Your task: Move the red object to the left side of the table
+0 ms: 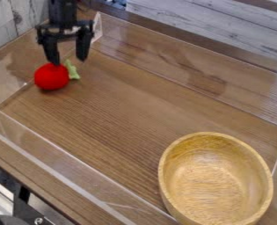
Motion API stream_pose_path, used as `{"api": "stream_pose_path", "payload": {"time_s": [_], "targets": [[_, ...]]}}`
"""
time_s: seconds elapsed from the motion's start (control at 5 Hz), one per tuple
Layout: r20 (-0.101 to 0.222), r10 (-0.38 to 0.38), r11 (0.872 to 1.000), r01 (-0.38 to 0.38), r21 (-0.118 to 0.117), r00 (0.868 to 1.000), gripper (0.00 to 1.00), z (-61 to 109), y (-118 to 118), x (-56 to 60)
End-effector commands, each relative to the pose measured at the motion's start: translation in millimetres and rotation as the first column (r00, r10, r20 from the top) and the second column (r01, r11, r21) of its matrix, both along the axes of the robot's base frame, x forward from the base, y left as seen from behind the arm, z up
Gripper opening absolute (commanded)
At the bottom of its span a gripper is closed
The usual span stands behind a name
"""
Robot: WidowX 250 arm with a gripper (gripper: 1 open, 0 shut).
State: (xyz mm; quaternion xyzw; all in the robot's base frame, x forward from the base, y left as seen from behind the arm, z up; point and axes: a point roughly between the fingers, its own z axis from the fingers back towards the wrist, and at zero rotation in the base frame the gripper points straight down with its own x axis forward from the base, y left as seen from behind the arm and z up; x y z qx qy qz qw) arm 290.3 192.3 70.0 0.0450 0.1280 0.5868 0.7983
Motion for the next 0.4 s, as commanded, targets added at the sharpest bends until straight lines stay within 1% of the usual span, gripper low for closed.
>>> {"api": "stream_pose_path", "payload": {"time_s": [0.0, 0.2], "targets": [[0.113, 0.080, 0.997, -0.080, -0.001, 0.990, 1.00, 45.2, -7.1, 7.4], [0.128, 0.138, 0.990, -0.135, -0.030, 0.982, 1.00, 53.2, -22.9, 10.8]]}}
